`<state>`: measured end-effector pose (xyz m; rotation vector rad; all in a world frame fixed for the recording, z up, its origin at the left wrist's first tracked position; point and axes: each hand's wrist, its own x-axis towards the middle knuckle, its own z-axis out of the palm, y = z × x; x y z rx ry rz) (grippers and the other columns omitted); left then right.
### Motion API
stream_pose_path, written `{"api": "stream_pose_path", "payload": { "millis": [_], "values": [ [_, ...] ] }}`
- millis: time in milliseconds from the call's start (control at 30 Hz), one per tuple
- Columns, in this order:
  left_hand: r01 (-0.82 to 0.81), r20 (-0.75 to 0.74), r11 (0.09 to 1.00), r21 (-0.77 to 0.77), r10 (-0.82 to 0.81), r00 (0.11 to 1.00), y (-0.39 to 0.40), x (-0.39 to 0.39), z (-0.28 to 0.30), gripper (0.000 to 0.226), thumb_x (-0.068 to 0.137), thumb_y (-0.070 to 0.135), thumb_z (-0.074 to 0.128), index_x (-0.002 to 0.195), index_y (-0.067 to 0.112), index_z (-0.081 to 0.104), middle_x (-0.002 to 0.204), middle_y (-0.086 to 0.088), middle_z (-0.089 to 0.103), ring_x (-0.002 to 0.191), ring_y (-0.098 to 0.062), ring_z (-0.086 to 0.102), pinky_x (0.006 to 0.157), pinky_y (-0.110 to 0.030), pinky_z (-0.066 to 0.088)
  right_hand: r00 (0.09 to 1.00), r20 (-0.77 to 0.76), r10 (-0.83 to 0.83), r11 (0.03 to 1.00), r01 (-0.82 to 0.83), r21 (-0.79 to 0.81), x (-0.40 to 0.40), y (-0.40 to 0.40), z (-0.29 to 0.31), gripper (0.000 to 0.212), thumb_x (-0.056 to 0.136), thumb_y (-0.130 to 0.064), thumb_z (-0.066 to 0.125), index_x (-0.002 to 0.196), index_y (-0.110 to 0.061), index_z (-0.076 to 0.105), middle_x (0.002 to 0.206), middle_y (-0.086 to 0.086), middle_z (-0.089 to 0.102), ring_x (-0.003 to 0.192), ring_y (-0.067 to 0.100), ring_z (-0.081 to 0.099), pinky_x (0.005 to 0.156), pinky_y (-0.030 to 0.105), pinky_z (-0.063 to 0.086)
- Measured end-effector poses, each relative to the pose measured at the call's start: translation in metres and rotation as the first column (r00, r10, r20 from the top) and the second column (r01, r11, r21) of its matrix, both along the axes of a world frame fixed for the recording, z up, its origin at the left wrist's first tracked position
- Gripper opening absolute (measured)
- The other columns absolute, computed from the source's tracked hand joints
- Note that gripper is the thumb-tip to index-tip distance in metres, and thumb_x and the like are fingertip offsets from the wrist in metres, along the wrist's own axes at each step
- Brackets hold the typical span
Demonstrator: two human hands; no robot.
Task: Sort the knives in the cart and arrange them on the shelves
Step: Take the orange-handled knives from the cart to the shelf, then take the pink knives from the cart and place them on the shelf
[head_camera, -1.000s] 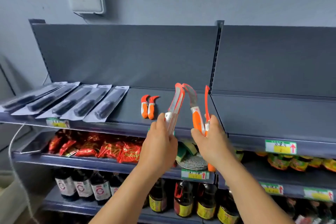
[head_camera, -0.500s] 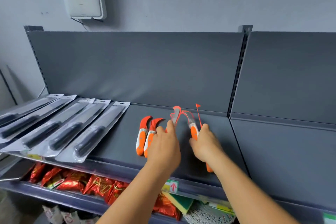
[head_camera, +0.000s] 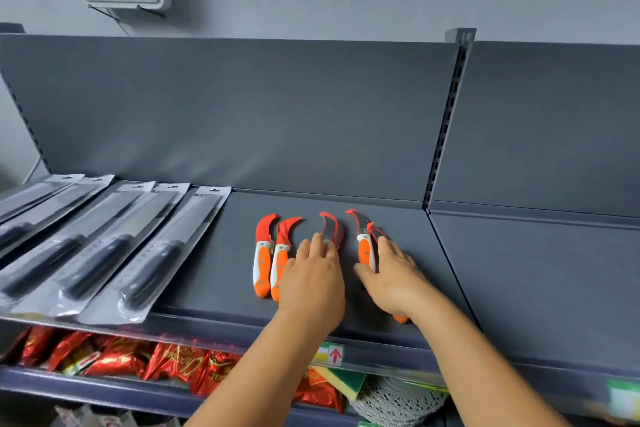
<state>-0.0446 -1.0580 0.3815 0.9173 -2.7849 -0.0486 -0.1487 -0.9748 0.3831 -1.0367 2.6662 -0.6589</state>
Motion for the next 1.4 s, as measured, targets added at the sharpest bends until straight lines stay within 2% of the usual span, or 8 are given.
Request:
{"api": "stream_pose_path", "payload": {
  "millis": [67, 167, 300, 400, 500, 667, 1000, 1400],
  "values": [
    [-0.002, 0.007, 1.0, 0.016, 0.002, 1.0, -0.004, 0.003, -0.001, 0.065, 0.095, 0.025, 0.047, 0.15, 0.011, 0.014, 0.156, -0.006, 0.018, 0.142, -0.025, 0.02, 0.114, -0.036, 0.024, 1.0, -0.005, 0.006, 1.0, -0.006, 0.027, 0.005, 0.005, 0.0, 0.051, 0.093, -0.047, 0.044, 0.132, -0.015, 0.036, 0.141, 0.003, 0.038, 0.127, 0.025, 0.038, 0.099, 0.037, 0.038],
    [0.002, 0.025, 1.0, 0.026, -0.003, 1.0, -0.009, 0.006, -0.001, 0.063, 0.096, 0.027, 0.046, 0.149, 0.011, 0.017, 0.154, -0.008, 0.022, 0.14, -0.027, 0.025, 0.111, -0.036, 0.027, 1.0, -0.005, 0.001, 0.999, -0.001, 0.043, 0.011, 0.011, 0.001, 0.062, 0.093, -0.05, 0.042, 0.142, -0.016, 0.026, 0.15, 0.002, 0.028, 0.136, 0.025, 0.031, 0.104, 0.039, 0.032],
    [0.042, 0.01, 0.999, 0.034, -0.043, 0.999, -0.006, 0.01, 0.003, 0.062, 0.098, 0.037, 0.041, 0.15, 0.014, 0.017, 0.155, -0.008, 0.023, 0.142, -0.027, 0.022, 0.114, -0.038, 0.022, 0.999, -0.023, -0.031, 0.999, 0.032, 0.027, 0.021, 0.016, 0.003, 0.068, 0.094, -0.053, 0.04, 0.147, -0.016, 0.019, 0.154, 0.0, 0.022, 0.139, 0.026, 0.028, 0.107, 0.04, 0.03],
    [0.094, -0.066, 0.994, 0.055, -0.091, 0.994, 0.001, 0.016, 0.006, 0.062, 0.098, 0.04, 0.039, 0.15, 0.014, 0.017, 0.155, -0.006, 0.025, 0.142, -0.026, 0.024, 0.113, -0.038, 0.025, 0.997, -0.058, -0.057, 0.998, 0.056, -0.018, 0.03, 0.024, 0.005, 0.066, 0.093, -0.053, 0.04, 0.146, -0.019, 0.02, 0.153, -0.003, 0.027, 0.135, 0.025, 0.033, 0.106, 0.041, 0.035],
    [0.191, -0.17, 0.981, 0.029, -0.184, 0.968, 0.013, 0.025, 0.012, 0.059, 0.098, 0.039, 0.038, 0.148, 0.014, 0.02, 0.148, -0.004, 0.034, 0.134, -0.025, 0.035, 0.106, -0.035, 0.033, 0.989, -0.104, -0.106, 0.988, 0.093, -0.122, 0.041, 0.039, 0.009, 0.06, 0.095, -0.05, 0.039, 0.145, -0.019, 0.026, 0.151, -0.004, 0.03, 0.136, 0.02, 0.032, 0.105, 0.035, 0.031],
    [0.35, -0.3, 0.937, -0.007, -0.336, 0.893, 0.047, 0.042, 0.012, 0.059, 0.096, 0.036, 0.042, 0.148, 0.018, 0.022, 0.145, 0.0, 0.038, 0.127, -0.022, 0.041, 0.098, -0.031, 0.035, 0.96, -0.196, -0.201, 0.965, 0.159, -0.21, 0.065, 0.081, 0.01, 0.062, 0.097, -0.047, 0.035, 0.15, -0.021, 0.018, 0.157, -0.004, 0.019, 0.143, 0.016, 0.019, 0.113, 0.034, 0.019],
    [0.676, -0.219, 0.736, 0.034, -0.655, 0.724, 0.153, 0.057, -0.038, 0.062, 0.095, 0.04, 0.043, 0.149, 0.02, 0.019, 0.151, 0.005, 0.029, 0.137, -0.014, 0.027, 0.109, -0.024, 0.024, 0.888, -0.17, -0.427, 0.899, 0.396, -0.189, 0.121, 0.215, -0.048, 0.062, 0.097, -0.046, 0.037, 0.151, -0.022, 0.018, 0.157, -0.005, 0.018, 0.144, 0.012, 0.013, 0.114, 0.031, 0.013],
    [0.839, -0.047, 0.455, 0.299, -0.871, 0.489, 0.357, 0.078, -0.13, 0.061, 0.095, 0.041, 0.043, 0.148, 0.023, 0.021, 0.149, 0.006, 0.031, 0.135, -0.016, 0.031, 0.108, -0.026, 0.028, 0.67, 0.047, -0.741, 0.669, 0.743, -0.037, 0.198, 0.42, -0.151, 0.059, 0.095, -0.045, 0.043, 0.147, -0.024, 0.026, 0.151, -0.006, 0.032, 0.138, 0.013, 0.027, 0.107, 0.029, 0.023]
  ]
}}
